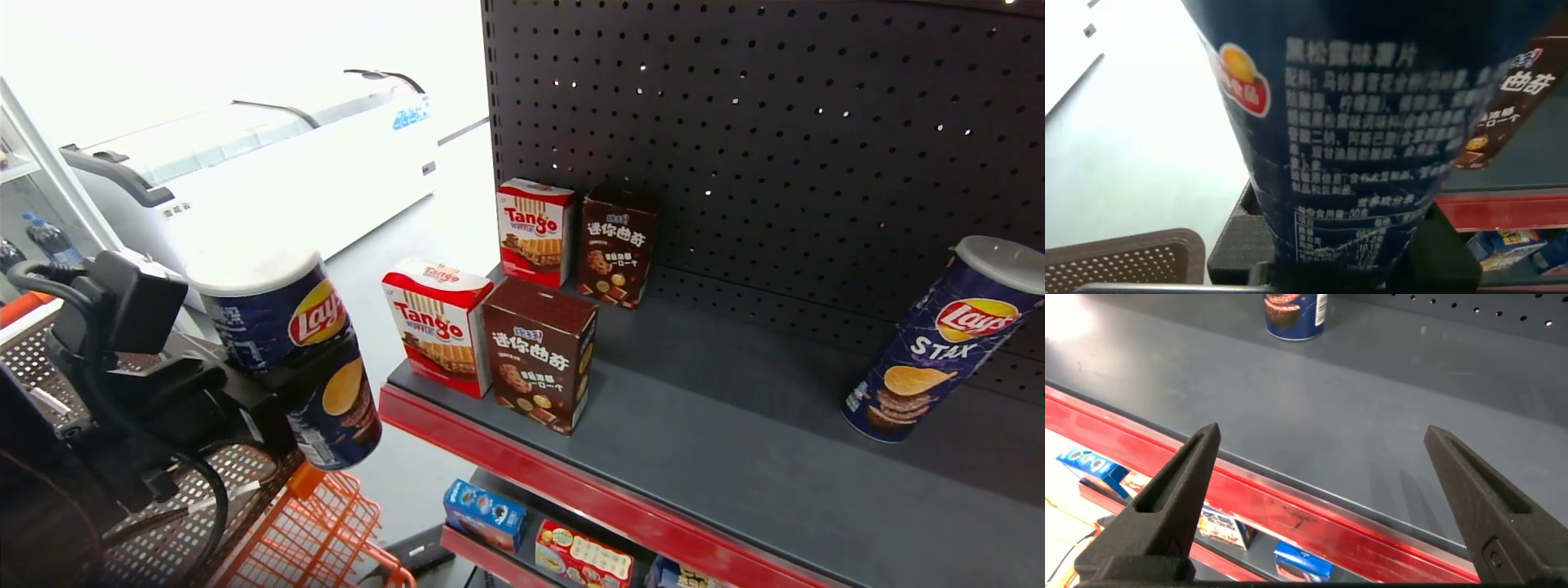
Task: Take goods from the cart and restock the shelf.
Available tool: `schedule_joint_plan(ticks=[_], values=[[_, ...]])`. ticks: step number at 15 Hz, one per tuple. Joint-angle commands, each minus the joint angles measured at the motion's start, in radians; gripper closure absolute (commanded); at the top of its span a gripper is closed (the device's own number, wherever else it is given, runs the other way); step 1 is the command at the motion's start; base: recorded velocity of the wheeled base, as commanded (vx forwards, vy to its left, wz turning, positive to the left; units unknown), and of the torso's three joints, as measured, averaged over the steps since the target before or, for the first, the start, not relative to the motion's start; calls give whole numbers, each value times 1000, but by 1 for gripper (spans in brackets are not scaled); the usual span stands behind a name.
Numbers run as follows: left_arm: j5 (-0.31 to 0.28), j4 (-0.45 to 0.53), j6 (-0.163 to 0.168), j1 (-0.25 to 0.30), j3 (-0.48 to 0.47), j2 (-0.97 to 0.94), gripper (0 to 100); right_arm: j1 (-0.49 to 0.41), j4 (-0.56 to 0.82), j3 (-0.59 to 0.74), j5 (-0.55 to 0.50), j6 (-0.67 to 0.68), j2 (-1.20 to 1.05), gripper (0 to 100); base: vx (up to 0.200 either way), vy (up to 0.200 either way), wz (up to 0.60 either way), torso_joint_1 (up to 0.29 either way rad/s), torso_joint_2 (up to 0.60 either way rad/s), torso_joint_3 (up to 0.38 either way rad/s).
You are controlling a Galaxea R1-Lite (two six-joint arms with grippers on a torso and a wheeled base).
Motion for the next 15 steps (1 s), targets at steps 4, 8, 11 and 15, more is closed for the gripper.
schedule_joint_plan(ticks=[4, 8, 11, 15], values=[[1, 0, 0, -72, -2, 9, 100, 1, -1, 0, 0, -1, 0, 0, 0, 0, 0, 0, 0, 0], [-10, 0, 0, -164, -5, 29, 100, 1, -1, 0, 0, -1, 0, 0, 0, 0, 0, 0, 0, 0], [-163, 0, 0, -162, -7, 38, 100, 1, -1, 0, 2, -1, 0, 0, 0, 0, 0, 0, 0, 0], [-309, -5, 0, -170, -5, 42, 100, 1, 1, 0, 2, -3, 0, 0, 0, 0, 0, 0, 0, 0]])
